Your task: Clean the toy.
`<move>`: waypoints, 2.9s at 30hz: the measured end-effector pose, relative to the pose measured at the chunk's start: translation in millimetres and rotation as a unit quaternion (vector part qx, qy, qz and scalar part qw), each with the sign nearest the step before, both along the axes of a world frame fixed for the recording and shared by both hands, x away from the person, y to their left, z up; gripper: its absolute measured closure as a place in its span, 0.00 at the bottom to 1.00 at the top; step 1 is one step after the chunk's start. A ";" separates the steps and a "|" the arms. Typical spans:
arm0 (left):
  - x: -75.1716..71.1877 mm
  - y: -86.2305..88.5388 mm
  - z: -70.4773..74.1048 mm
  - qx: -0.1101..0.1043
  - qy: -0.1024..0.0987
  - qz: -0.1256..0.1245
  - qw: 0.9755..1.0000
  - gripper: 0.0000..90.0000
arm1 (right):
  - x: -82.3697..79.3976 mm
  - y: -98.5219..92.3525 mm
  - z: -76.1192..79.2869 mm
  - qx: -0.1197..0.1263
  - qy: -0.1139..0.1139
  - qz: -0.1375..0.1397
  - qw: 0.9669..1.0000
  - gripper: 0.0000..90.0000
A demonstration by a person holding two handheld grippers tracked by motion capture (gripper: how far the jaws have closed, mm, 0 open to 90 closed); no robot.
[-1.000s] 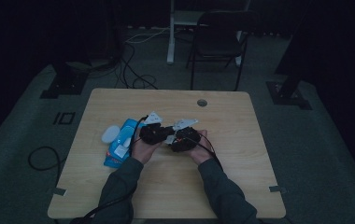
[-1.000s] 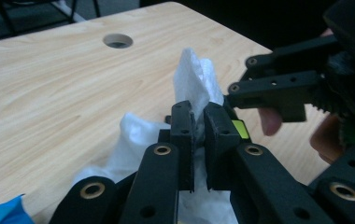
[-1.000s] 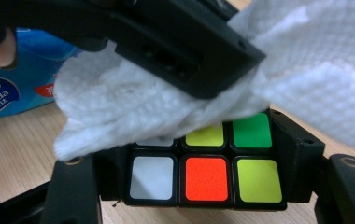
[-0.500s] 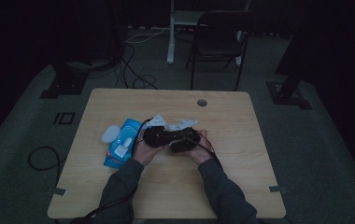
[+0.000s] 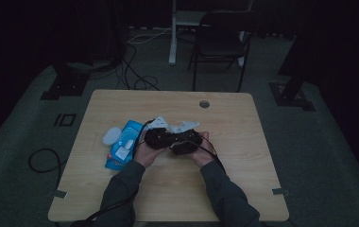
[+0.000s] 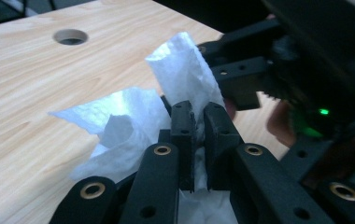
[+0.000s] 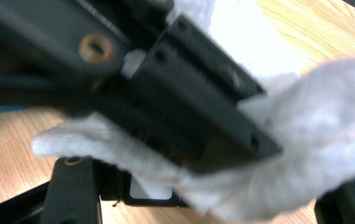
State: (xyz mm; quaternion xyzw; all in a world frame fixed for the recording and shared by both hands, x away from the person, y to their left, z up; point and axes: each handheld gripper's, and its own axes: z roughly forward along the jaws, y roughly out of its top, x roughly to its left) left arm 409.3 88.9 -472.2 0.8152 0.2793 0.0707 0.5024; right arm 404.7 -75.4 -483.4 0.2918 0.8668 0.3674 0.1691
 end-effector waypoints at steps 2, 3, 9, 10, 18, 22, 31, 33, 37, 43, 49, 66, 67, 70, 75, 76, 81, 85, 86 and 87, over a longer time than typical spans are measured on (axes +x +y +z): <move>0.9 3.0 -0.3 -0.002 -0.001 0.015 1.000 0.94 | -0.5 0.5 -0.3 -0.001 0.000 0.002 1.000 0.38; 1.5 4.5 -0.5 -0.003 -0.002 0.023 1.000 0.94 | -0.9 0.7 -0.3 -0.001 0.000 0.002 1.000 0.38; 5.1 12.7 -0.1 -0.007 -0.002 0.055 0.998 0.94 | -1.3 -0.4 0.3 -0.003 -0.001 0.005 1.000 0.38; 5.5 13.6 0.1 -0.006 -0.002 0.057 0.998 0.94 | -1.6 -0.9 0.6 -0.003 -0.002 0.005 1.000 0.38; 8.4 17.8 1.2 -0.009 0.002 0.067 0.998 0.93 | -5.6 -4.9 1.1 0.000 -0.008 0.008 1.000 0.38; 10.0 19.4 -0.8 -0.009 0.006 0.078 0.997 0.93 | -7.8 -8.5 2.0 0.002 -0.010 0.009 1.000 0.38; 13.2 17.5 -9.9 0.002 0.026 0.084 0.996 0.93 | -11.4 -12.5 7.0 0.010 -0.022 0.016 1.000 0.38; 13.3 16.8 -10.4 0.004 0.027 0.082 0.996 0.93 | -11.5 -13.2 8.1 0.008 -0.023 0.016 1.000 0.38; 14.2 16.2 -11.6 0.012 0.033 0.079 0.996 0.93 | -11.5 -14.6 10.2 0.008 -0.026 0.017 0.999 0.38; 15.0 13.3 -15.2 0.027 0.038 0.077 0.996 0.93 | -13.5 -19.7 16.6 0.016 -0.033 0.017 0.999 0.38; 15.6 14.6 -13.6 0.018 0.041 0.076 0.996 0.93 | -15.0 -19.4 17.4 0.017 -0.035 0.023 0.999 0.38; 25.5 18.8 -2.1 -0.021 0.037 0.067 0.997 0.92 | -23.8 -2.7 9.4 0.001 -0.037 0.077 0.996 0.38; 26.2 18.1 -0.5 -0.018 0.033 0.065 0.997 0.92 | -24.3 -1.3 8.2 -0.001 -0.038 0.082 0.996 0.38; 28.7 16.0 3.6 -0.014 0.026 0.067 0.997 0.92 | -26.9 3.5 4.1 -0.004 -0.036 0.095 0.995 0.38; 32.4 13.6 7.3 -0.010 0.022 0.068 0.997 0.92 | -32.5 9.5 -1.1 -0.012 -0.036 0.115 0.993 0.38; 32.5 13.0 7.6 -0.011 0.022 0.068 0.997 0.92 | -33.0 10.2 -1.6 -0.014 -0.036 0.119 0.992 0.38; 31.8 9.3 8.6 -0.012 0.021 0.061 0.998 0.92 | -34.8 13.7 -4.1 -0.015 -0.036 0.131 0.991 0.38; 31.2 7.2 5.5 -0.017 0.031 0.028 0.999 0.92 | -34.4 11.4 -2.5 -0.014 -0.046 0.142 0.989 0.38; 31.4 7.1 4.6 -0.017 0.033 0.022 0.999 0.92 | -34.7 10.5 -1.6 -0.012 -0.046 0.143 0.989 0.38; 31.5 7.1 3.9 -0.015 0.035 0.017 0.999 0.92 | -34.5 8.9 -0.4 -0.011 -0.049 0.144 0.988 0.38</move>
